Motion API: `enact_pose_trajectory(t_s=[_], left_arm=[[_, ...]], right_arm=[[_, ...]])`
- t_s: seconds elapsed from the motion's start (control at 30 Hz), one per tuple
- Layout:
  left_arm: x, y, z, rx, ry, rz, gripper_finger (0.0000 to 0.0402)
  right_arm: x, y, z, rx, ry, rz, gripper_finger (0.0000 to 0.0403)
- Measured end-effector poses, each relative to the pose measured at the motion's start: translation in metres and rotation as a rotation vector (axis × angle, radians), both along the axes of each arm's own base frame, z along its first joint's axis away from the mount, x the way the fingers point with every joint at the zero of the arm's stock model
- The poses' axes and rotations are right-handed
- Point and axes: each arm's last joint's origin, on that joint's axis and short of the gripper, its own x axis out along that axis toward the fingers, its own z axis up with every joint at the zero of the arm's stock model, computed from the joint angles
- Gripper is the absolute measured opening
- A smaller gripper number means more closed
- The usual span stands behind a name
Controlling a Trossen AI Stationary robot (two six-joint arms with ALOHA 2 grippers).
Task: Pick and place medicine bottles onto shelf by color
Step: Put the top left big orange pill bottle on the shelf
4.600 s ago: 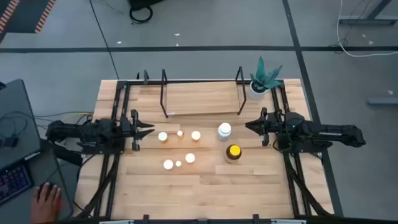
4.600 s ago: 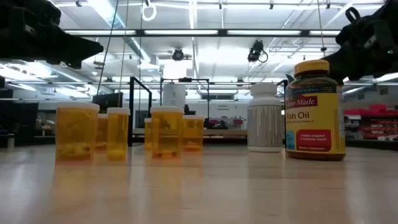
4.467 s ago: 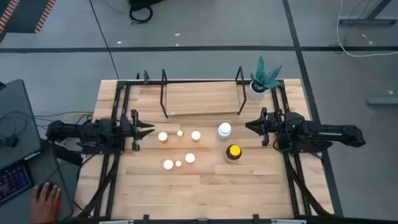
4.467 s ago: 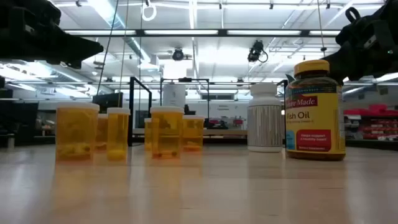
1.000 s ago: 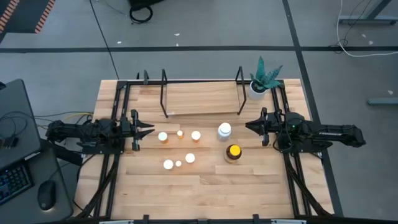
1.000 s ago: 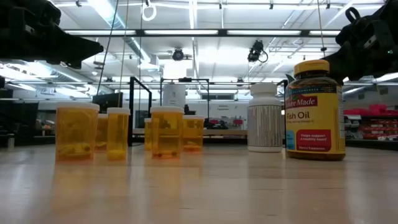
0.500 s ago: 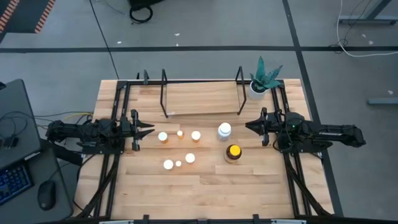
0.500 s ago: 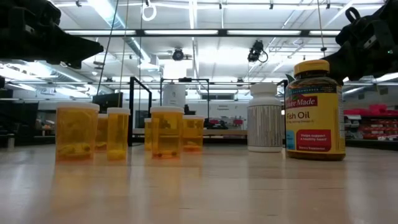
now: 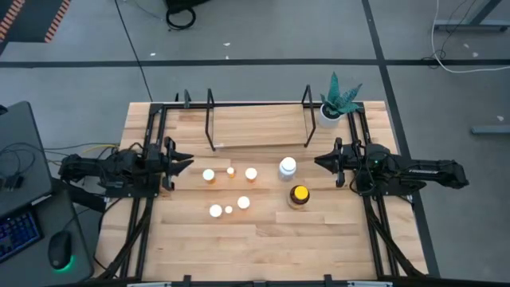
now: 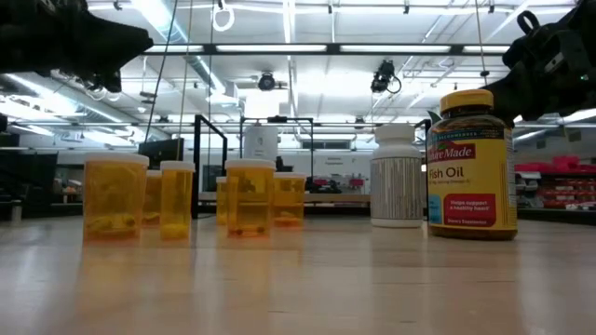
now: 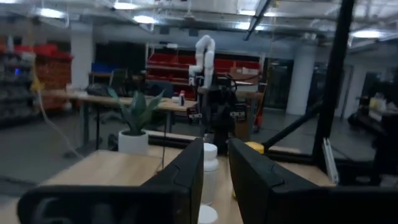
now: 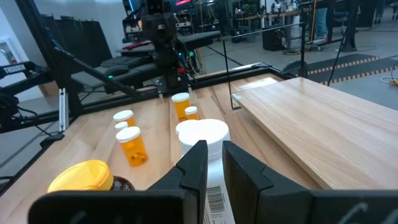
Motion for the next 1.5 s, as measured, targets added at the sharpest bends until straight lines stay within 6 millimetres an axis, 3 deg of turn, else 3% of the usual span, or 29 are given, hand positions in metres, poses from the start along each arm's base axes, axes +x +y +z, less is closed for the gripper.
enact_pose_trajectory(t_s=[0.23, 0.37, 0.7, 1.07, 1.33, 1.5], left_arm=[[-0.009, 0.003, 0.026, 0.069, -0.058, 0.079, 0.0067], [-0.012, 0.004, 0.034, 0.018, -0.134, 0.084, 0.0068], [-0.012, 0.005, 0.057, -0.153, 0.206, 0.075, 0.0071], [0.015, 0.001, 0.055, -0.249, 0.745, 0.094, 0.0196], [0.040, -0.003, 0.049, -0.220, 0.969, 0.070, 0.0288], [0.058, -0.005, 0.035, -0.212, 1.094, 0.074, 0.0319]], right_arm=[[0.000, 0.000, 0.000, 0.000, 0.000, 0.000, 0.0057], [0.000, 0.000, 0.000, 0.000, 0.000, 0.000, 0.0057], [0.000, 0.000, 0.000, 0.000, 0.000, 0.000, 0.0057], [0.000, 0.000, 0.000, 0.000, 0.000, 0.000, 0.0057], [0.000, 0.000, 0.000, 0.000, 0.000, 0.000, 0.0057], [0.000, 0.000, 0.000, 0.000, 0.000, 0.000, 0.0057]])
